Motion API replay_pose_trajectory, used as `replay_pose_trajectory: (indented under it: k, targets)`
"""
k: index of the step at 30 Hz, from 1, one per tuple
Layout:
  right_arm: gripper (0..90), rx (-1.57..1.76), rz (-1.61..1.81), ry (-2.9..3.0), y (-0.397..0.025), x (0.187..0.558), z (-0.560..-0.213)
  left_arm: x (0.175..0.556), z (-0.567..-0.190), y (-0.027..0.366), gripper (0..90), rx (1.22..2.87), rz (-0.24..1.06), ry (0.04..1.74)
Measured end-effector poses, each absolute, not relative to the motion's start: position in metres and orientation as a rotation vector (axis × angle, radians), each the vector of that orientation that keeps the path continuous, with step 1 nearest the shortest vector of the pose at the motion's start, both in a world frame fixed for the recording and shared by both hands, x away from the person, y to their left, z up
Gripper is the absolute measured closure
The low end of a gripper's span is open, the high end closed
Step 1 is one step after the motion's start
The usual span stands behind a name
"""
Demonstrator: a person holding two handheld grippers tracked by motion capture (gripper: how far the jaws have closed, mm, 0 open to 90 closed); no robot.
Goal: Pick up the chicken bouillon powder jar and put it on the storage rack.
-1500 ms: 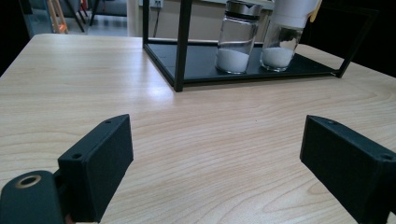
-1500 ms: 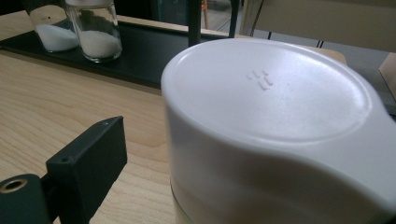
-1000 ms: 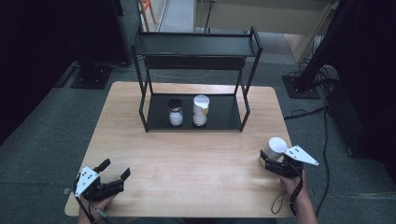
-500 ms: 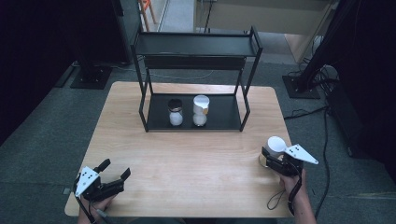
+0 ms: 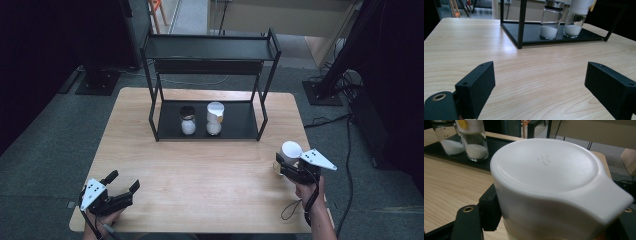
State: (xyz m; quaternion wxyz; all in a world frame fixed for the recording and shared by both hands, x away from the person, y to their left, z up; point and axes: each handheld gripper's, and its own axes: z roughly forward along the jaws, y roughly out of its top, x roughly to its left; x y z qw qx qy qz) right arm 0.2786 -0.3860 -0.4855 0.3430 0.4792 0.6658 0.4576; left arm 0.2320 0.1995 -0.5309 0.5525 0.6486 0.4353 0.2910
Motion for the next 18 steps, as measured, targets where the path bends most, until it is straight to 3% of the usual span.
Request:
replay_pose_trajectory:
  k: [18]
  targets:
    - [30.2,1.221,1.233,1.752,-0.35,0.293,-0.472,0.232,-0.531,0.2,9.9,1.534,0.684,1.027]
